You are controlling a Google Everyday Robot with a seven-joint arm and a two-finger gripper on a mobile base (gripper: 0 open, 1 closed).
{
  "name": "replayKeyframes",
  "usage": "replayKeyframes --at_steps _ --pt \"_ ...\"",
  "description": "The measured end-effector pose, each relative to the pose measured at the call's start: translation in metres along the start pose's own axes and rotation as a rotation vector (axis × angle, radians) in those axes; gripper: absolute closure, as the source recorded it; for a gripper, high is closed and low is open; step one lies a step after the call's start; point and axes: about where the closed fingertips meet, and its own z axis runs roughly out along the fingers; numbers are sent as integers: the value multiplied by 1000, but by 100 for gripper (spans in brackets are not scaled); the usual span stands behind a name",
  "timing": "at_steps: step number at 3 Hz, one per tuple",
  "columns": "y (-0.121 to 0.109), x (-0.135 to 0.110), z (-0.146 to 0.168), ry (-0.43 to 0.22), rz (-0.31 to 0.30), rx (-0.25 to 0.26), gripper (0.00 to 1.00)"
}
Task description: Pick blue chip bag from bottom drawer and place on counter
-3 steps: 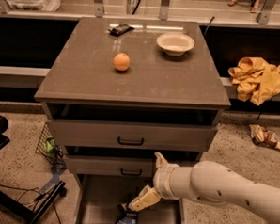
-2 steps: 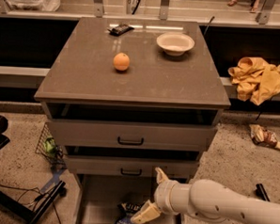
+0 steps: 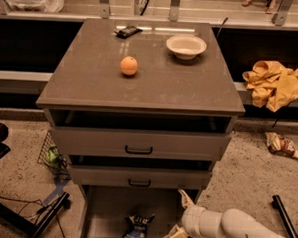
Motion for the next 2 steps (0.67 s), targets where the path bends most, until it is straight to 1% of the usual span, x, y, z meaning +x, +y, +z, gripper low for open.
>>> replayKeyframes --at_steps 1,2 --pt "-8 48 23 -63 -3 -14 0" --pt "3 87 56 -134 54 -43 0"
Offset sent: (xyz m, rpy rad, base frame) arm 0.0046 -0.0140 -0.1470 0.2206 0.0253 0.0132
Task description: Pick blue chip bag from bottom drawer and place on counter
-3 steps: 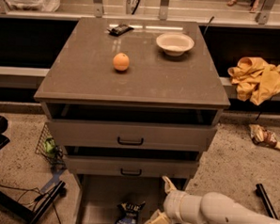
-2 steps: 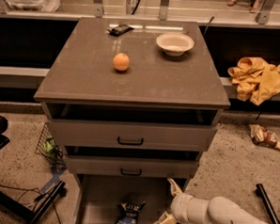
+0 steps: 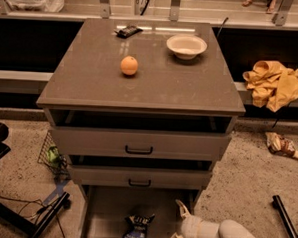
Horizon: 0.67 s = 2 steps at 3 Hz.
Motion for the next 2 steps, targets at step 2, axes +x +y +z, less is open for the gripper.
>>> replayKeyframes --at_steps 2 --pt "16 22 35 32 6 -51 0"
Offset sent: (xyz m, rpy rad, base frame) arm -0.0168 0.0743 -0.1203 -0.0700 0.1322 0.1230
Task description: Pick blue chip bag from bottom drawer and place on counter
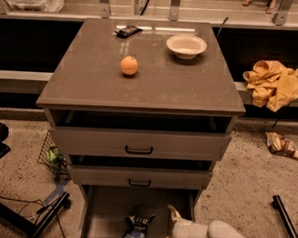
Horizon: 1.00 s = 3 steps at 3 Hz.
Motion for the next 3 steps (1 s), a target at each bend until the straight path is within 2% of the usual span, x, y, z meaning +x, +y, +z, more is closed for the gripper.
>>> replayKeyframes --at_steps 1,2,3 --pt "17 26 50 -14 15 -62 0" --pt "25 42 92 -60 46 -109 0" --pt "23 40 119 -90 56 -131 0"
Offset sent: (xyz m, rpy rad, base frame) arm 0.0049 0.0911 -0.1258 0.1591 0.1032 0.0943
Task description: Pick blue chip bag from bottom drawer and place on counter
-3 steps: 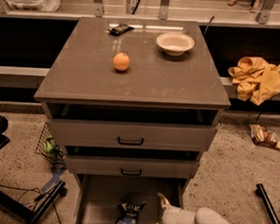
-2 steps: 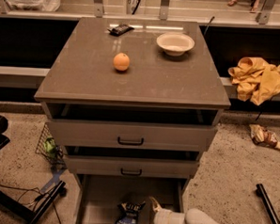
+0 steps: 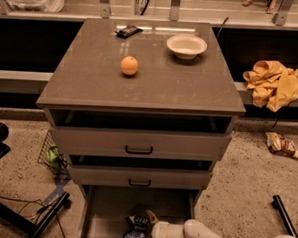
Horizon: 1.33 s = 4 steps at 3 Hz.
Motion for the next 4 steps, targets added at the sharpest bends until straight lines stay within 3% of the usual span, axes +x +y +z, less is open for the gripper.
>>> replayKeyframes --at_steps 2,3,4 --pt "-14 -6 43 -3 2 -25 0" --pt "-16 13 48 44 -8 -20 0" --pt "-15 14 50 47 -8 -23 16"
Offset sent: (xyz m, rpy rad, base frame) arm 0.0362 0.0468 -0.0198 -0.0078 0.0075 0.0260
